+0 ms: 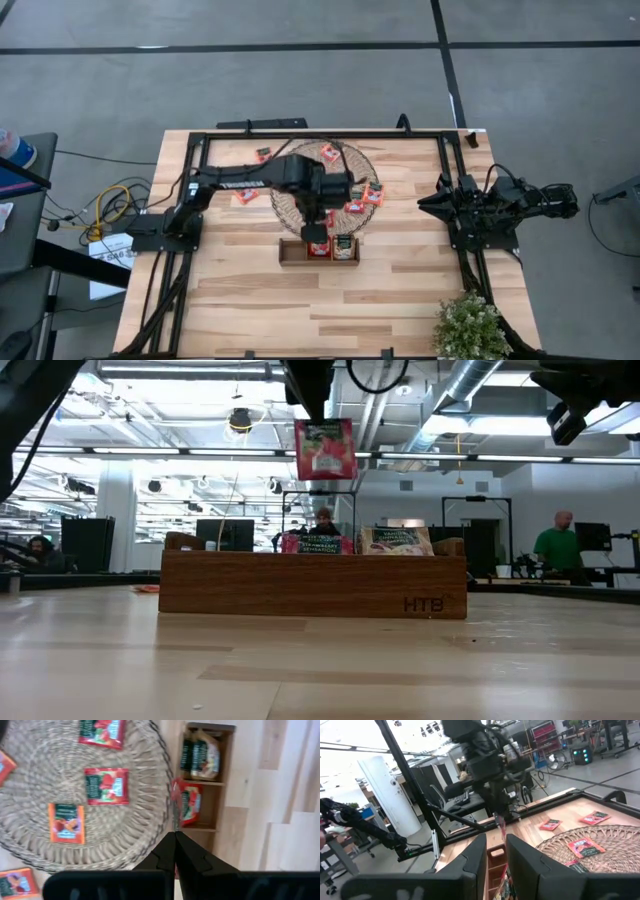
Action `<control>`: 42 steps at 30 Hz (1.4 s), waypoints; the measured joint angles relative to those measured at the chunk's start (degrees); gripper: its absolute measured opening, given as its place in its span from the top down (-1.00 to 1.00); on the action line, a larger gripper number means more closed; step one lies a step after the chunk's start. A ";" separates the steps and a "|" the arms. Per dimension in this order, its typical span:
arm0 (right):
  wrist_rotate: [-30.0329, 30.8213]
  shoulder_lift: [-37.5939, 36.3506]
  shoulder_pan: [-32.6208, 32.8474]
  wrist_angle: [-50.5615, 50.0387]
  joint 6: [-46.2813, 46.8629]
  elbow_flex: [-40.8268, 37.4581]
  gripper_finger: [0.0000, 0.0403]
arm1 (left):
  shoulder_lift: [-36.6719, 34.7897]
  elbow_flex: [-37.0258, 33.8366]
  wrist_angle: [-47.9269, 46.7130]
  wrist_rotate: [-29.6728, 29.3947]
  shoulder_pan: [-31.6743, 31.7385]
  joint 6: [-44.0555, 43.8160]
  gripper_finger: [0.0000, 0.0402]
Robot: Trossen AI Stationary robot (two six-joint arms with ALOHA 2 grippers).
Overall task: Pick & Place Tea
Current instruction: Put the red tea bag into the middle section of the wooden organizer
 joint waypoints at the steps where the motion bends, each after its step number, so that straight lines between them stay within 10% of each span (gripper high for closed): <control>1: 0.00 0.00 0.01 0.01 0.00 0.00 0.67 | 0.00 0.00 0.01 -0.02 -0.58 -0.41 1.00; 42: 0.00 0.00 -0.01 0.00 -0.02 0.00 0.67 | 0.13 -20.01 14.78 0.07 -5.12 -5.97 1.00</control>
